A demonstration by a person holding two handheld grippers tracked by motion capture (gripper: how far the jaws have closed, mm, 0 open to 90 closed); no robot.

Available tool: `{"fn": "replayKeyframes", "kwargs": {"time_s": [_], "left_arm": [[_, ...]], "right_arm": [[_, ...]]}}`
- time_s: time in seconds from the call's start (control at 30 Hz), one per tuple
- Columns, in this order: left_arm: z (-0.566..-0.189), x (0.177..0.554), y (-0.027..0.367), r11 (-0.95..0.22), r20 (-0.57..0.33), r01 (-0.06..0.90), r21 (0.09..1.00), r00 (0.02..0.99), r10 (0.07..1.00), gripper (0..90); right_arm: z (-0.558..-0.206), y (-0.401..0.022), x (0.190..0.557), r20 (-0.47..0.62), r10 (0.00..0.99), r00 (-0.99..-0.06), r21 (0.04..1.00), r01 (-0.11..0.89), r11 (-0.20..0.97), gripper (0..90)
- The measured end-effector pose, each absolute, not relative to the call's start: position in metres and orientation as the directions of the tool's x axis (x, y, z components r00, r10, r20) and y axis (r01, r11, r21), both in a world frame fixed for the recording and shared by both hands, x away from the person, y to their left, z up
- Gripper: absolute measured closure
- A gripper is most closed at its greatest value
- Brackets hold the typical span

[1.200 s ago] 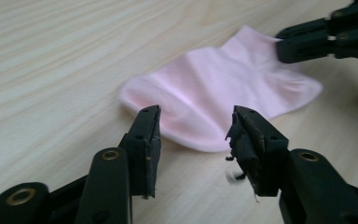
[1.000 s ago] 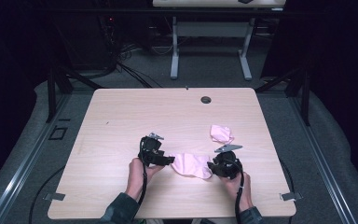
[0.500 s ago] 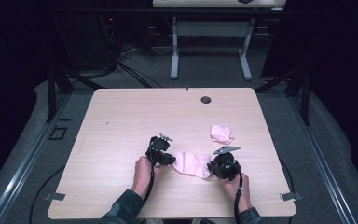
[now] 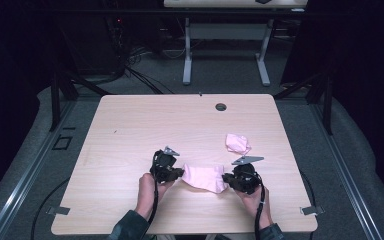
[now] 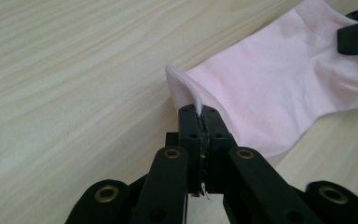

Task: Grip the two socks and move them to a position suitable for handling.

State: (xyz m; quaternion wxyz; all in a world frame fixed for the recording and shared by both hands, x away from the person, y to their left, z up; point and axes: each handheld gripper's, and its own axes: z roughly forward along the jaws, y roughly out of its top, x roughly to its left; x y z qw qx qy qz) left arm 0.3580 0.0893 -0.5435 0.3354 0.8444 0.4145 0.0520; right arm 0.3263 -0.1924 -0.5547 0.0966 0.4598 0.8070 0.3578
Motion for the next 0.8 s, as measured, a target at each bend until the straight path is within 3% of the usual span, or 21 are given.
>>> {"fn": "replayKeyframes", "kwargs": {"time_s": [0.47,0.8], "left_arm": [[-0.554,0.306,0.112,-0.363,-0.206,0.667,0.651,0.615,0.761,89.0],[-0.561,0.290,0.114,-0.385,-0.196,0.668,0.637,0.623,0.757,88.6]], "right_arm": [[-0.547,-0.185,0.308,0.164,0.769,-0.618,0.660,0.648,0.380,84.9],[-0.555,-0.183,0.298,0.156,0.754,-0.638,0.637,0.648,0.417,84.5]]}}
